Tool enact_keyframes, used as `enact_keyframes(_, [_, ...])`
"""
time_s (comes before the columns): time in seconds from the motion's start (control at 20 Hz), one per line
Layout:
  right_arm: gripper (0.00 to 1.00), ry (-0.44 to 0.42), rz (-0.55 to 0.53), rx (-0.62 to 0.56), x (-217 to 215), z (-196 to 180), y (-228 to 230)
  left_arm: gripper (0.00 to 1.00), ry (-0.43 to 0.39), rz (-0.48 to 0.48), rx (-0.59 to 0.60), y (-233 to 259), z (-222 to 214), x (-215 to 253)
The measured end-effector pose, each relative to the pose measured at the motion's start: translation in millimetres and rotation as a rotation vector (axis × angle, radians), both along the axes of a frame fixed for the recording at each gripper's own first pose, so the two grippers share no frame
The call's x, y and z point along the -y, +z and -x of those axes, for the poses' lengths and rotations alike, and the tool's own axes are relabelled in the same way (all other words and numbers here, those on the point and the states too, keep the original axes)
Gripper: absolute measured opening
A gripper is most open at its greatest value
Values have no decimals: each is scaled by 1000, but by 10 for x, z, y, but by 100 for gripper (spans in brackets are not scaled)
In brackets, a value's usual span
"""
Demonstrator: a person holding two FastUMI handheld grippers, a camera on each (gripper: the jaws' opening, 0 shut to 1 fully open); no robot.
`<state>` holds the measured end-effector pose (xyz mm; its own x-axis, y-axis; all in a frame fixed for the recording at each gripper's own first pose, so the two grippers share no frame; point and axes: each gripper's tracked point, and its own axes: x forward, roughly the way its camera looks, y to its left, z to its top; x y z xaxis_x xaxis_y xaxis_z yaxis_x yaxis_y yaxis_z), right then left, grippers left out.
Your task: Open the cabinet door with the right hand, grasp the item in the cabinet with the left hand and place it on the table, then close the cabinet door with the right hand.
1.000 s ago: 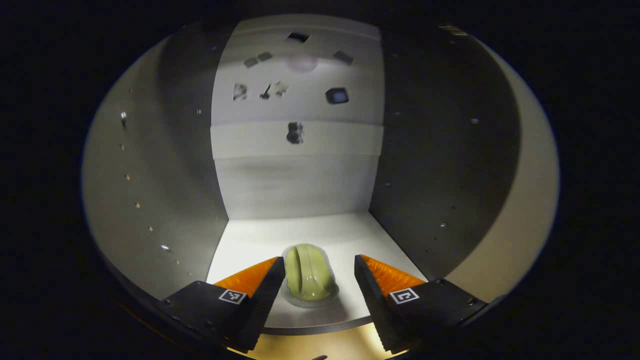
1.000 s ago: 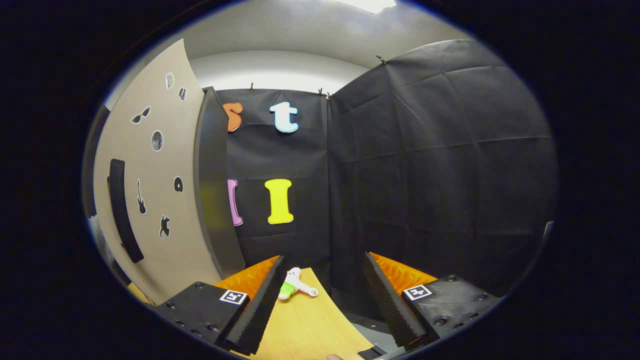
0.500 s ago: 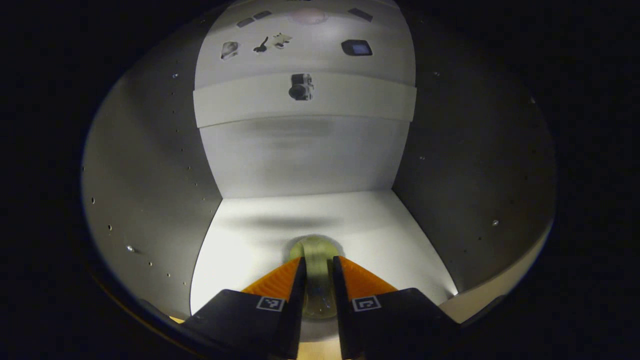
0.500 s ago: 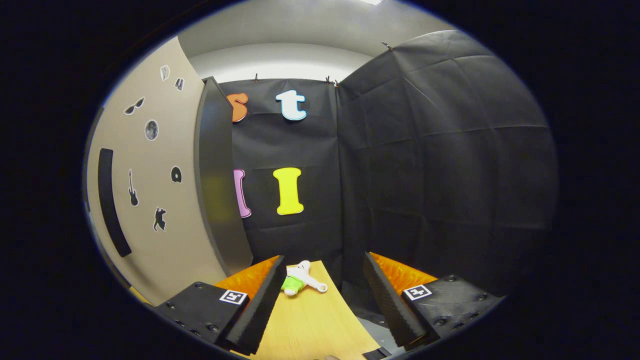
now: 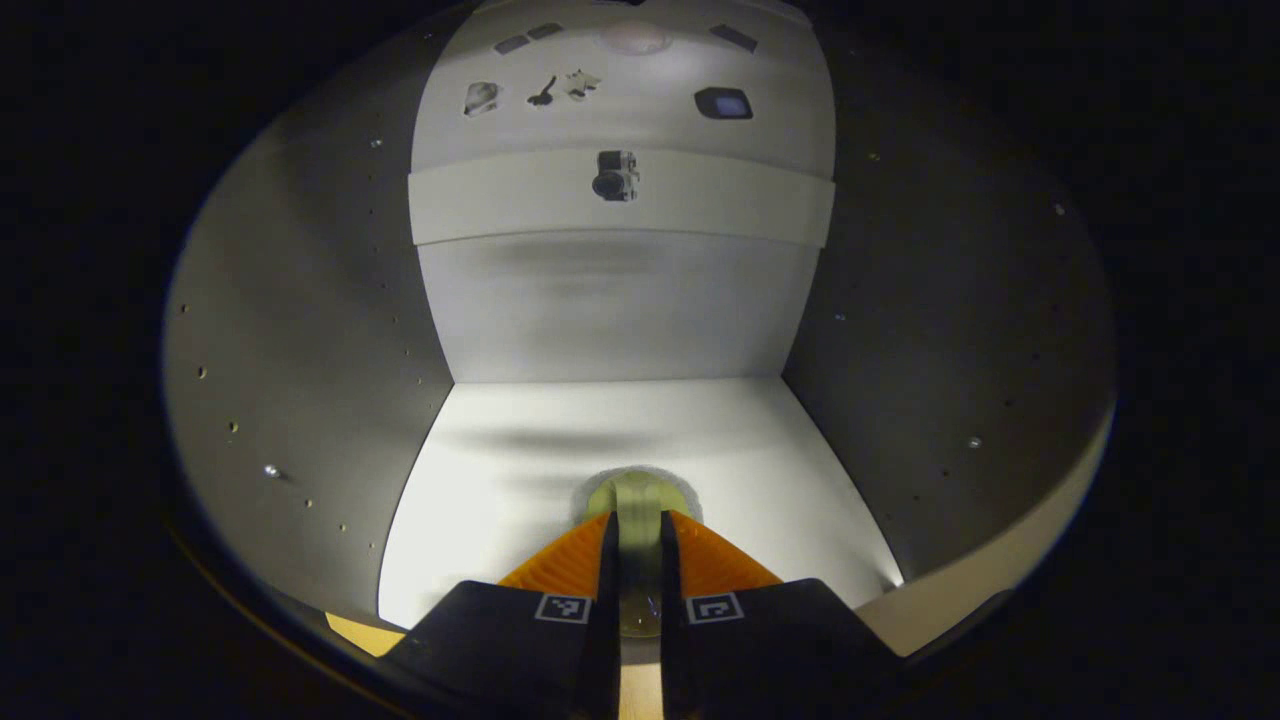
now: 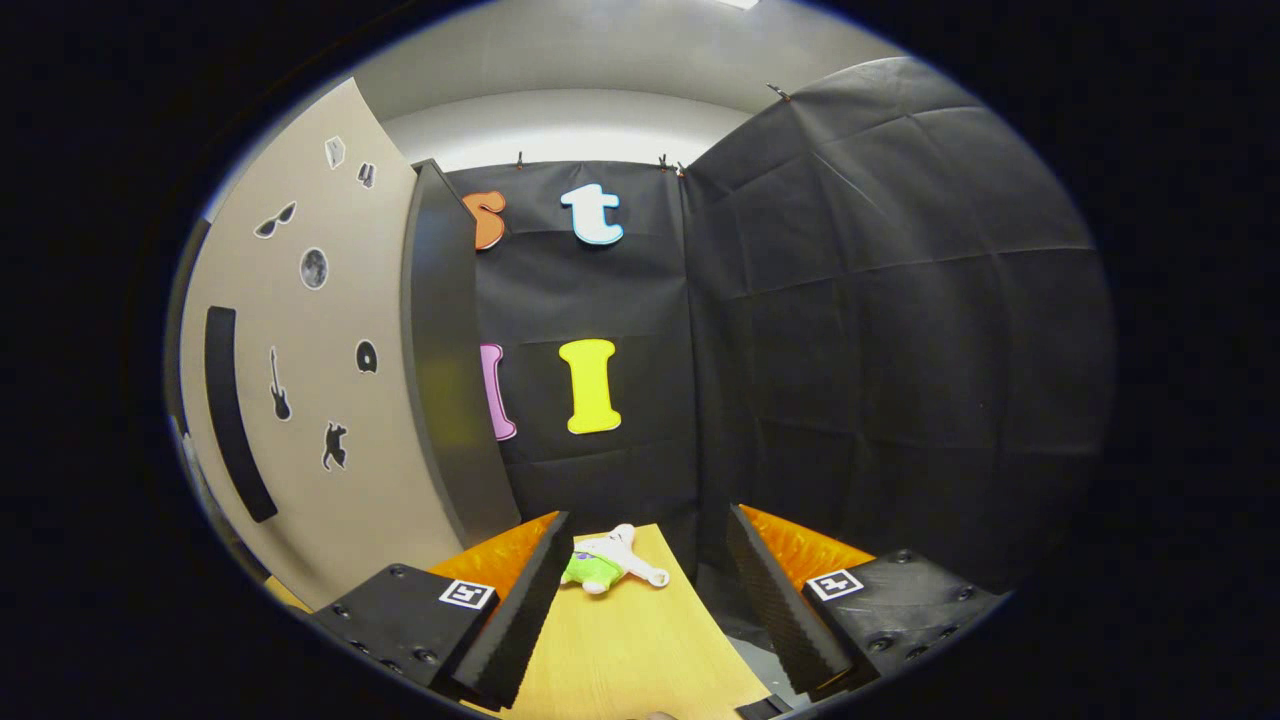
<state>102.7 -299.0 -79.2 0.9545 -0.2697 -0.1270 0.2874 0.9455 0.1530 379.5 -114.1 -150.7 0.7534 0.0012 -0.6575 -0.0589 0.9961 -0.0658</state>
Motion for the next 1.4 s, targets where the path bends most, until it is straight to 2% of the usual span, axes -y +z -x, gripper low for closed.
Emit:
enact_keyframes(0.15, [97,37,13,13,-153,-11,57,20,-27,-13,45,266,431,-30])
enact_keyframes(0.25, [97,61,23,19,-279,-50,98,20,-17,20,50,361,789,-49])
enact_keyframes(0.5, [97,117,30,68,-762,61,362,19,3,45,65,326,1776,-154])
enact_keyframes(0.65, [97,159,21,91,-1084,299,506,20,-3,83,17,-95,2362,-106])
enact_keyframes(0.85, [97,167,17,81,-1350,672,579,20,-10,159,-67,-788,2957,126])
enact_keyframes(1.05, [97,159,61,90,-1440,874,642,22,-18,180,-124,-1325,3277,325])
enact_keyframes(1.2, [97,181,52,91,-1516,874,646,19,-11,173,-149,-1682,3406,433])
enact_keyframes(1.4, [97,209,50,56,-1413,770,491,23,0,197,-197,-2100,3503,556])
